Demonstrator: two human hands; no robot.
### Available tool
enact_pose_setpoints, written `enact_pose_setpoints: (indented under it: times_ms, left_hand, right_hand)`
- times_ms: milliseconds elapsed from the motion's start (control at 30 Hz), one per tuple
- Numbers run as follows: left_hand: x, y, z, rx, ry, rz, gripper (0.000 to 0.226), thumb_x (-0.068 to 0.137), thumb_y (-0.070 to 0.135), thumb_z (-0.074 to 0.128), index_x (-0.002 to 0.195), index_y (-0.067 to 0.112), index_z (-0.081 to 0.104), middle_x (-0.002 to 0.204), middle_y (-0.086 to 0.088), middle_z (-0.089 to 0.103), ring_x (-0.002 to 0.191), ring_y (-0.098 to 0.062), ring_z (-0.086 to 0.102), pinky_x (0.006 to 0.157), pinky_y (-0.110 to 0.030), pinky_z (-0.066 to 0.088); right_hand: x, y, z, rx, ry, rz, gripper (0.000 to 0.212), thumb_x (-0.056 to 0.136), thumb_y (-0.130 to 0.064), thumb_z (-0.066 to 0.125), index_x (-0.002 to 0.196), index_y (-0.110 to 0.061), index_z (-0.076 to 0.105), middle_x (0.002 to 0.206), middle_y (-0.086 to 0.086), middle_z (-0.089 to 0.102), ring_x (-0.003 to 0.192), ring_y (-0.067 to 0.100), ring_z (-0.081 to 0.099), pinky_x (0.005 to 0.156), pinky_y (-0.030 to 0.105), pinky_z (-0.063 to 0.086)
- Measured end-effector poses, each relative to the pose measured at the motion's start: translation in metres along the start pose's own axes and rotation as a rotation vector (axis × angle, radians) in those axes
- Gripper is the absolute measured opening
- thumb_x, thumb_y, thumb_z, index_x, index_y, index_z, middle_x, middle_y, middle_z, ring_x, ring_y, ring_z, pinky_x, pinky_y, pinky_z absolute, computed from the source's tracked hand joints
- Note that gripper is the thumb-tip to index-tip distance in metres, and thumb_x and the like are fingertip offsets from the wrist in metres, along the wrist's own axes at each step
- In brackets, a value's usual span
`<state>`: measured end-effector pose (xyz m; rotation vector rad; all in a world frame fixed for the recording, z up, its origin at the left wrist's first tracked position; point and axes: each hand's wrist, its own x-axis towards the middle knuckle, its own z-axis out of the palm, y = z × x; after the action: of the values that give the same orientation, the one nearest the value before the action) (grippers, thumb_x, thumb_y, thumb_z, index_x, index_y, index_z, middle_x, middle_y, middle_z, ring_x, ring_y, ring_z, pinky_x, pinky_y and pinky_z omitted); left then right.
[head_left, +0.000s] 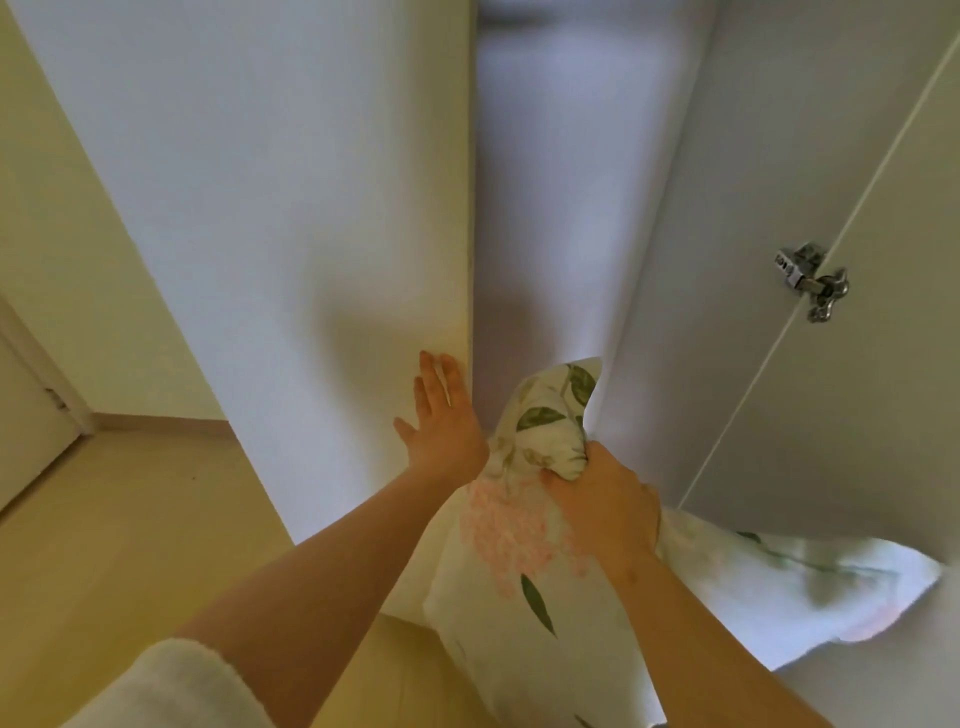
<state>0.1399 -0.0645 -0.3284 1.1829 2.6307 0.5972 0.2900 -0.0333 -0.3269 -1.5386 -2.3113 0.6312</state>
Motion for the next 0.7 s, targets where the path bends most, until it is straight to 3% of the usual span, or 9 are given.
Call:
enact_pose_setpoints:
  times_ms: [233,467,533,600,700]
  left_hand:
    - [0.029,0.014,-0.007,-0.059,-0.068,0.002,0.098,0.088,0.031,0.054,0.142,0.018,-0.027,0.151,-0.005,-0.035,0.145,-0.029,-0.018,0.113,-0.059,0.005]
    - [0.044,0.007,-0.011,-0.073,-0.036,0.121,0.089,0.089,0.016,0.049,0.145,0.014,-0.02,0.153,-0.009,-0.03,0.145,-0.031,-0.016,0.117,-0.052,0.016]
    - [0.041,0.006,-0.011,0.004,-0.019,0.264,0.084,0.092,0.02,0.046,0.145,0.017,-0.018,0.155,-0.01,-0.026,0.145,-0.03,-0.017,0.119,-0.049,0.011]
    - [0.036,0.008,-0.01,0.213,-0.121,0.546,0.085,0.092,0.032,0.047,0.143,0.025,-0.021,0.156,-0.006,-0.023,0.144,-0.027,-0.019,0.12,-0.049,0.003]
    - [0.035,0.013,-0.005,0.391,-0.295,0.823,0.111,0.072,0.055,0.066,0.146,0.031,-0.013,0.155,0.008,-0.021,0.143,-0.022,-0.022,0.117,-0.048,-0.005]
  right_hand:
    - [0.023,0.002,-0.007,0.031,0.031,0.025,0.022,0.091,-0.046,0.044,0.084,-0.026,0.044,0.09,0.0,0.066,0.091,0.024,0.061,0.09,0.037,0.043]
    - [0.034,0.006,-0.006,0.055,0.028,0.011,0.026,0.091,-0.046,0.045,0.074,-0.03,0.035,0.074,-0.007,0.05,0.078,0.02,0.051,0.091,0.038,0.043]
    - [0.037,0.007,-0.005,0.039,0.03,0.006,0.031,0.091,-0.047,0.045,0.069,-0.031,0.031,0.068,-0.01,0.048,0.077,0.019,0.051,0.089,0.037,0.042]
    - [0.038,0.008,-0.004,0.029,0.009,-0.004,0.035,0.09,-0.048,0.045,0.065,-0.031,0.028,0.062,-0.014,0.042,0.074,0.018,0.048,0.088,0.036,0.041]
    - [0.038,0.005,0.0,0.024,-0.031,-0.031,0.029,0.089,-0.051,0.048,0.073,-0.032,0.032,0.07,-0.011,0.048,0.076,0.018,0.051,0.086,0.034,0.042]
